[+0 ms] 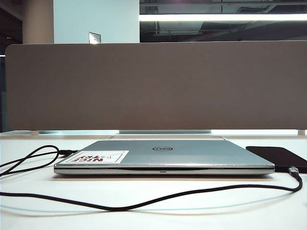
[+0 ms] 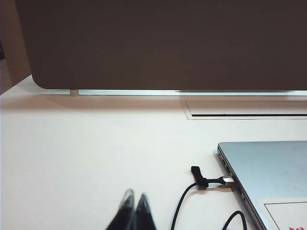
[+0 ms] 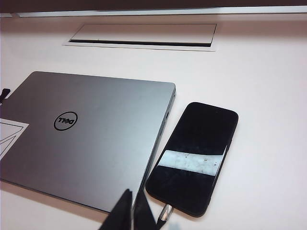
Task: Pick up the charging cable and the phone, plug the charging cable into the charging port on the phone, and finally place them back on the table.
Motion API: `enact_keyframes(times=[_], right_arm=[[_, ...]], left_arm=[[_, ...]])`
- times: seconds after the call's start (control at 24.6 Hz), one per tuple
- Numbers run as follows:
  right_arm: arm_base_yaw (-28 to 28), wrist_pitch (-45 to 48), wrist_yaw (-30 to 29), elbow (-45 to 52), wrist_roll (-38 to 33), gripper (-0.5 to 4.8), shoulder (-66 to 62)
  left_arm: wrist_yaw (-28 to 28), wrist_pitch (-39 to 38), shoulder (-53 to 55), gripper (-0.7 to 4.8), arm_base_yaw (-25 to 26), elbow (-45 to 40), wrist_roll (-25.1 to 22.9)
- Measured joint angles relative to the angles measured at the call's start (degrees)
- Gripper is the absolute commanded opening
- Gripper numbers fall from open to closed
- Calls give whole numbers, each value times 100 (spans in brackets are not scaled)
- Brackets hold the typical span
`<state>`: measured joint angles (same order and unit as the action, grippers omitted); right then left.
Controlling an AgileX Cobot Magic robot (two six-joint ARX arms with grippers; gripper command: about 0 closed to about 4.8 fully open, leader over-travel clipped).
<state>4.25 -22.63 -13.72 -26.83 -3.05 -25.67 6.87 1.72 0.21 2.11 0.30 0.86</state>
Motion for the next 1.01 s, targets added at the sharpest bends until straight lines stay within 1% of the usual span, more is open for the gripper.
enact_keyframes(times=[0.37,0.53,0.61,0.73,0.81,0.89,0.93,1.01], right_arm=[[0,0,0,0,0,22,0],[-37,872,37,682,0,22,476],[-44,1443,264,1128,0,22,824],[-44,2048,866,1655,2,22,1257],[-44,2225,1392,1908,2,22,1532],[-44,2275,1792,2087,0,22,1718],[-46,2275,1915,2166,0,22,1790],[-46,2317,1969,2319,2,22,1976]], left_arm=[[-2,0,0,-5,0,0,0],[-2,0,0,-5,0,0,0],[-2,0,0,-5,0,0,0],[-2,0,0,-5,0,0,0],[-2,0,0,-5,0,0,0],[-2,0,0,-5,0,0,0],[0,0,0,-5,0,0,0],[-2,0,0,-5,0,0,0]])
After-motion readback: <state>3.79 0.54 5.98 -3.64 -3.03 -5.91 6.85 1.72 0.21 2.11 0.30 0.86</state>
